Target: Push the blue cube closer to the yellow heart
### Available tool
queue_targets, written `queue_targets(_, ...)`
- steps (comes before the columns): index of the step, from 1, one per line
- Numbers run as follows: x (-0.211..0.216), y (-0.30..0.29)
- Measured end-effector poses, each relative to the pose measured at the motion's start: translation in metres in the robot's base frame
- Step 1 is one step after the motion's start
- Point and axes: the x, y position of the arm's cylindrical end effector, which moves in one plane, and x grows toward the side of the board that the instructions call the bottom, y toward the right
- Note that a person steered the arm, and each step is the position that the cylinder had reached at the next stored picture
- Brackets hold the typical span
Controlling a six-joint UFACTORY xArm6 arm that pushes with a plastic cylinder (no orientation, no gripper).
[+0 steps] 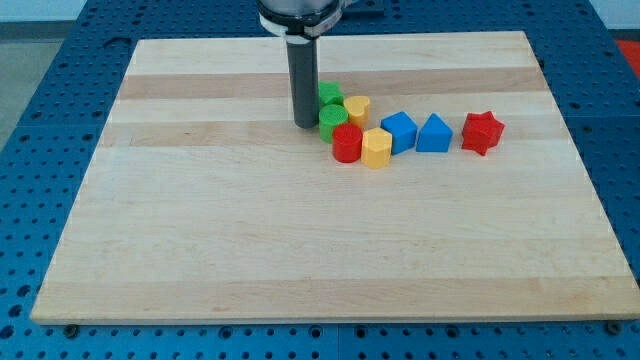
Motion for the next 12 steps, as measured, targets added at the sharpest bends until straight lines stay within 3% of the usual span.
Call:
queue_targets(1, 0.017, -0.015)
queue_targets(3, 0.104, -0.013)
queue_targets(4, 0.127, 0.018)
queue_targets(6, 0.092, 0.127)
queue_targets(8, 0.014, 0.127)
queue_targets(12, -0.017, 0.163)
